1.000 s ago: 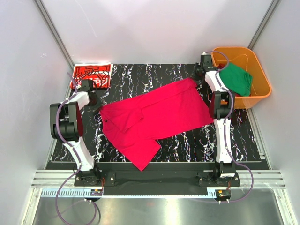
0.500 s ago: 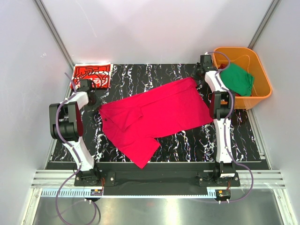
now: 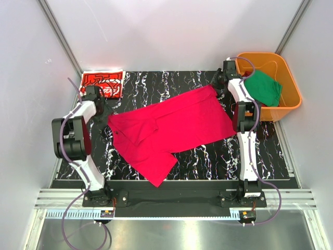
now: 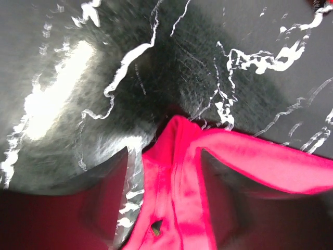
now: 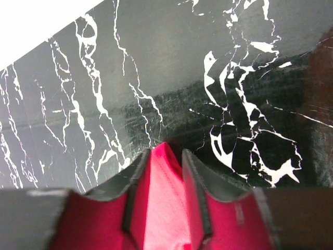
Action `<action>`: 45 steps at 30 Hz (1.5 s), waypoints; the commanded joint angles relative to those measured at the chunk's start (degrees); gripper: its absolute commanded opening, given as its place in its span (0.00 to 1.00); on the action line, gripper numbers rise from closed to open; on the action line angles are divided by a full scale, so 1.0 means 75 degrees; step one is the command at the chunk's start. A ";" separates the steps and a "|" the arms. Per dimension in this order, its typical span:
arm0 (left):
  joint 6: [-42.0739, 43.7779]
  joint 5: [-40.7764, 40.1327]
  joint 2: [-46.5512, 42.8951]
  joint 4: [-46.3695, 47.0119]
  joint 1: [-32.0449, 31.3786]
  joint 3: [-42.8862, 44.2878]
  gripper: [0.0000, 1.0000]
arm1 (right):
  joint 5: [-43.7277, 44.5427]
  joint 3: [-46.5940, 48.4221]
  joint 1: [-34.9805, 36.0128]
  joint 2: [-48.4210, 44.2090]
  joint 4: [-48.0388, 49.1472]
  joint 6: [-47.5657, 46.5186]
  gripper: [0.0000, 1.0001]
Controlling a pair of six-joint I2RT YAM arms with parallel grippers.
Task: Fold and stack the t-shirts
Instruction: Fold the tshirt
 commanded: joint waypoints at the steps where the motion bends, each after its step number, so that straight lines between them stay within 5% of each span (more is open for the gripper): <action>1: 0.0154 -0.0712 -0.1077 -0.0288 -0.0014 0.0499 0.69 | -0.0207 0.0483 0.0058 -0.0599 -0.0172 -0.0322 0.39; 5: 0.0201 -0.0948 -0.2038 -0.0792 -0.0166 0.0348 0.82 | 0.0061 0.0391 0.0175 -0.1314 -0.0617 -0.0731 0.48; 12: -0.0219 -0.1335 -0.4556 -0.1552 -0.1535 -0.1385 0.72 | 0.0730 -0.0896 0.0503 -0.3142 -0.1660 -0.1154 0.63; 21: -0.2469 -0.1429 -0.7428 -0.2444 -0.4324 -0.4152 0.54 | 0.0531 -0.6238 0.1066 -0.6751 -0.0807 -0.0873 0.67; 28: -0.4190 -0.2412 -0.7268 -0.3077 -0.5720 -0.4610 0.57 | 0.1068 -0.9286 0.1090 -0.8732 -0.0560 -0.1025 0.61; 35: -0.4849 -0.3081 -0.6681 -0.3219 -0.5697 -0.4564 0.57 | 0.0533 -0.9852 0.1090 -0.9038 -0.0584 -0.1073 0.57; 45: -0.4955 -0.2227 -0.6106 -0.2563 -0.5370 -0.5078 0.54 | 0.0250 -0.9899 0.1090 -0.9004 -0.0525 -0.1084 0.55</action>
